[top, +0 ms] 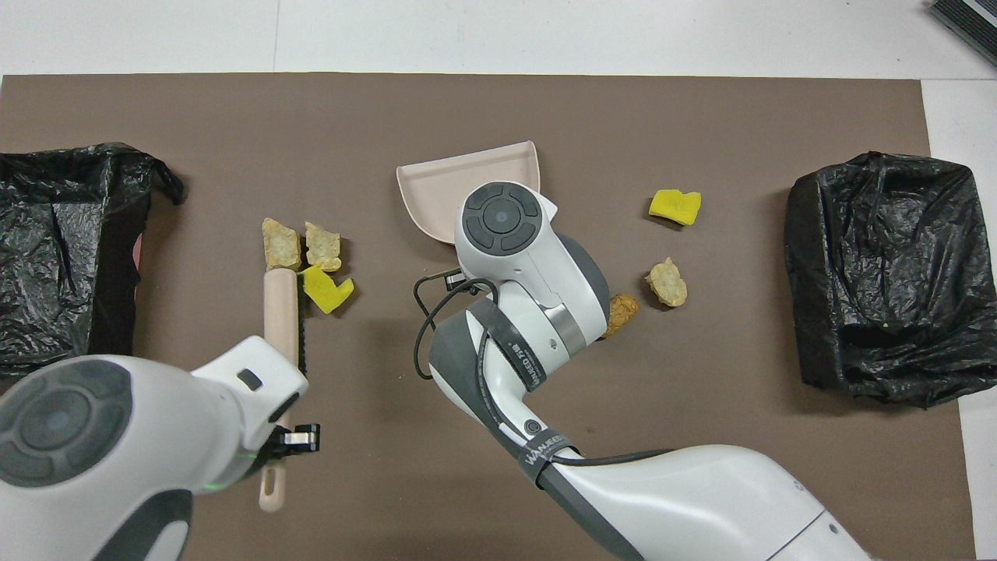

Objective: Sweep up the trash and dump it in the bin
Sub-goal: 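Grasp the brush with the left gripper while the right gripper positions the dustpan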

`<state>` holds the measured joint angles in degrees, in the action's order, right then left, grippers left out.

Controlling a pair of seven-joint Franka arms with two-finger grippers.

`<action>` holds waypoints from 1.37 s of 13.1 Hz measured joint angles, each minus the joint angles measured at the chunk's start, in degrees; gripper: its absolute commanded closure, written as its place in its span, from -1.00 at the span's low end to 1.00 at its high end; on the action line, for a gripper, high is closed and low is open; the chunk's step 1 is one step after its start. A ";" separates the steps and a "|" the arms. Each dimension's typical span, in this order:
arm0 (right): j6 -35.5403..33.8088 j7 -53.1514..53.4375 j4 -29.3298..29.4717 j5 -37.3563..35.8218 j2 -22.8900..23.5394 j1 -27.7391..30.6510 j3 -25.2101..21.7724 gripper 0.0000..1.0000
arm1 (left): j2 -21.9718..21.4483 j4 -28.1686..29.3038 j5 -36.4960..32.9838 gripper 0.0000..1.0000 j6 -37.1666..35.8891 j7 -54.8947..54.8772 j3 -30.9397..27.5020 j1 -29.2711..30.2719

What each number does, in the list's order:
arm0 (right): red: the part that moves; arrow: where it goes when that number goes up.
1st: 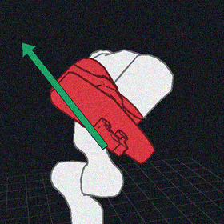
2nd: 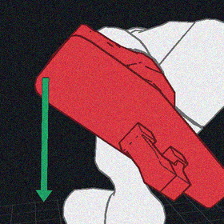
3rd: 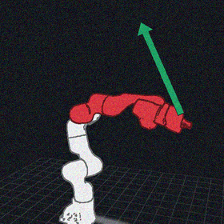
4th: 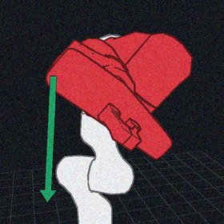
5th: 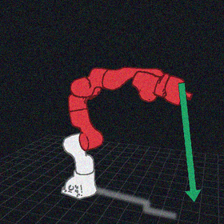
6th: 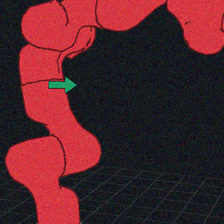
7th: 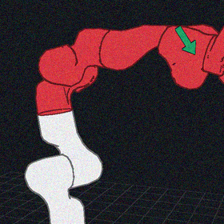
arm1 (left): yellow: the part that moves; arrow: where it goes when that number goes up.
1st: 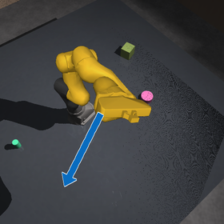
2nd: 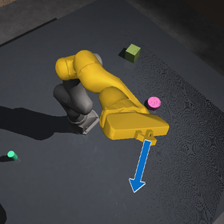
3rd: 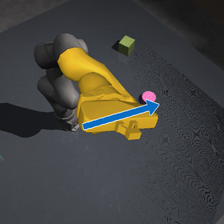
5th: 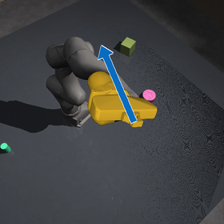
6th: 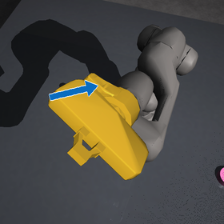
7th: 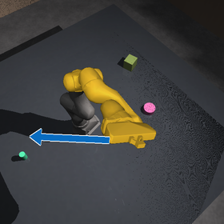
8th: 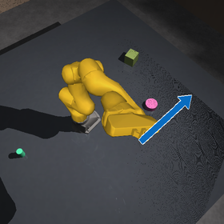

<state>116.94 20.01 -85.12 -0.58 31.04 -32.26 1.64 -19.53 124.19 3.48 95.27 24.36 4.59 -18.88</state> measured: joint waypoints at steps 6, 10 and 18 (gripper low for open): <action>-0.70 -22.46 -0.21 -0.19 -3.72 3.68 -0.21 1.00 | 16.91 -14.61 -3.27 1.00 4.34 -16.08 -0.15 17.20; -2.94 -39.86 -0.59 -0.39 -3.79 4.76 -0.21 1.00 | 24.91 -15.35 -4.57 1.00 13.38 -16.56 -0.06 19.29; -6.49 -68.39 -0.70 -4.80 -4.17 5.25 0.09 1.00 | 29.37 -9.82 -4.52 1.00 16.43 -16.11 1.64 17.27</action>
<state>110.44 -48.39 -85.82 -5.38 26.88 -27.01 1.73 9.84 114.38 -1.03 111.70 8.25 6.24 -1.61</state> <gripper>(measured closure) 0.683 0.736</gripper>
